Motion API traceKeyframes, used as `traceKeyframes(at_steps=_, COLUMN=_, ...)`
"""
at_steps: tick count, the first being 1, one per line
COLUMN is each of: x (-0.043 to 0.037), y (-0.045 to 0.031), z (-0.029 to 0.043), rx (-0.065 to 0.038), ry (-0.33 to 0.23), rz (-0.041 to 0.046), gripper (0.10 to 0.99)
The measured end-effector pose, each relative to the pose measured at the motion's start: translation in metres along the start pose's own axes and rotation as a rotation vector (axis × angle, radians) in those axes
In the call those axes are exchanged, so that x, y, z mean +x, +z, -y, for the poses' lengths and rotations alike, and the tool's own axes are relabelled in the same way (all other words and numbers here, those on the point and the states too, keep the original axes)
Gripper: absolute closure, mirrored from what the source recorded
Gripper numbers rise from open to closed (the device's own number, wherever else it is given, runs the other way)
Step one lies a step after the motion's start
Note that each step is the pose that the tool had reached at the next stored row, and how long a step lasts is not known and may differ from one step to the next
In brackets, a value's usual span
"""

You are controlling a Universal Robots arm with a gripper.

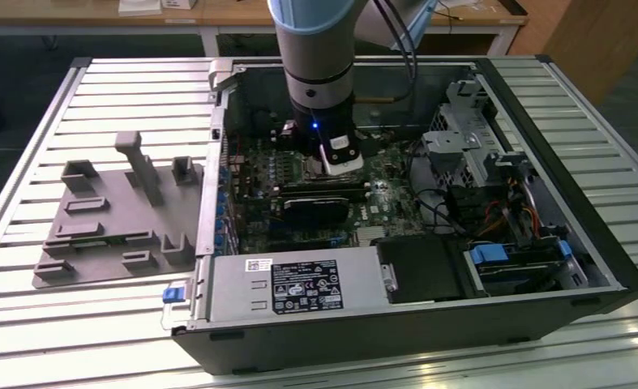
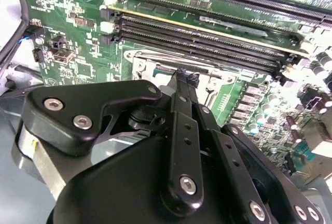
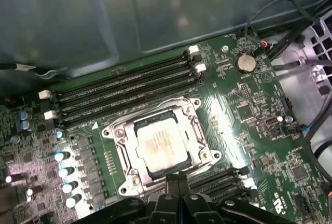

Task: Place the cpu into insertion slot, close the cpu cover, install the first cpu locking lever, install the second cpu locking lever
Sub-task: 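Install the second cpu locking lever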

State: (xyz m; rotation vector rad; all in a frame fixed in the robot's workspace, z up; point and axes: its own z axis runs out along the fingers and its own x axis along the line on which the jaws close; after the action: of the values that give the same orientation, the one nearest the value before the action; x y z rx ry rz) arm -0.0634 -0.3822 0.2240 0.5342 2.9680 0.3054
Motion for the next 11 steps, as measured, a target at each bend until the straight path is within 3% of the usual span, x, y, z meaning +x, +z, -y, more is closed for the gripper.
traceKeyframes(at_steps=5, x=0.0008, y=0.0022, z=-0.0056, rx=0.029, ry=-0.004, rz=0.0057, gripper=0.980)
traceKeyframes(at_steps=11, x=0.0022, y=0.0035, z=-0.0096, rx=0.030, ry=-0.023, rz=0.0024, gripper=0.980)
